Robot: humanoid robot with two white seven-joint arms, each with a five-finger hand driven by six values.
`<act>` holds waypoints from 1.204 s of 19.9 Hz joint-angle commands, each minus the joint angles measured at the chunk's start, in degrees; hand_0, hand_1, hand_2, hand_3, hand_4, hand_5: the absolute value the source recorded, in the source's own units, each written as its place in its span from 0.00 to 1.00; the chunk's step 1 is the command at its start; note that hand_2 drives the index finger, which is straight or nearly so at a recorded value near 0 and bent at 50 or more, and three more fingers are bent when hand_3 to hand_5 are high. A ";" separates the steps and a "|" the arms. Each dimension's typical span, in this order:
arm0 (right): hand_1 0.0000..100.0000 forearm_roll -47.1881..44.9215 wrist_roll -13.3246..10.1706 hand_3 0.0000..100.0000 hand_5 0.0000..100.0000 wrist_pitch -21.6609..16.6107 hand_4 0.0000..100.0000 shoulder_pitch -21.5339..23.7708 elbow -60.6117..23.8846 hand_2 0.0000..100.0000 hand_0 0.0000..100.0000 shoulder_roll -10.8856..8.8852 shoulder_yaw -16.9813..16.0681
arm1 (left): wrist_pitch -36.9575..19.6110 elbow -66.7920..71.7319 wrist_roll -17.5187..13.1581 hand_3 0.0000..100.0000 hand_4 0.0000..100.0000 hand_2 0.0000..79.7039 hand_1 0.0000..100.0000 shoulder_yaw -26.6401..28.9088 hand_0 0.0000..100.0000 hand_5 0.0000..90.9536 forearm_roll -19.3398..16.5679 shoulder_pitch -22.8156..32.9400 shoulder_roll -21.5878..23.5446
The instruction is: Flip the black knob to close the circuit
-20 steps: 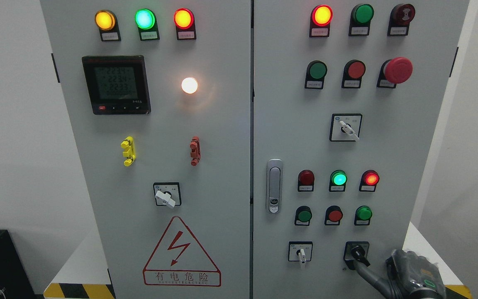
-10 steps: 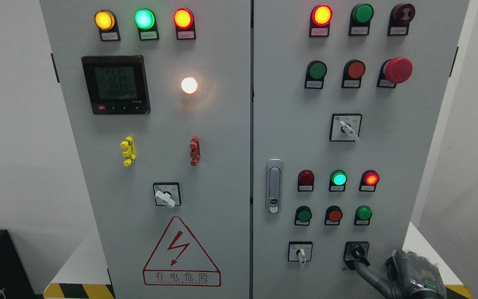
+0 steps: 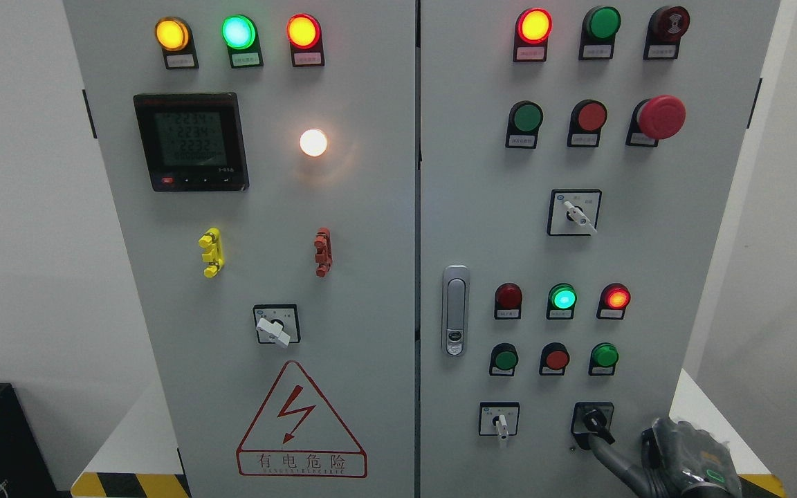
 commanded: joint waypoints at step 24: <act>0.05 0.17 -2.07 1.00 0.93 -0.88 0.91 3.45 -2.99 0.86 0.00 0.74 4.09 | 0.03 0.03 0.02 0.00 0.00 0.00 0.56 0.00 0.12 0.00 0.00 1.23 0.00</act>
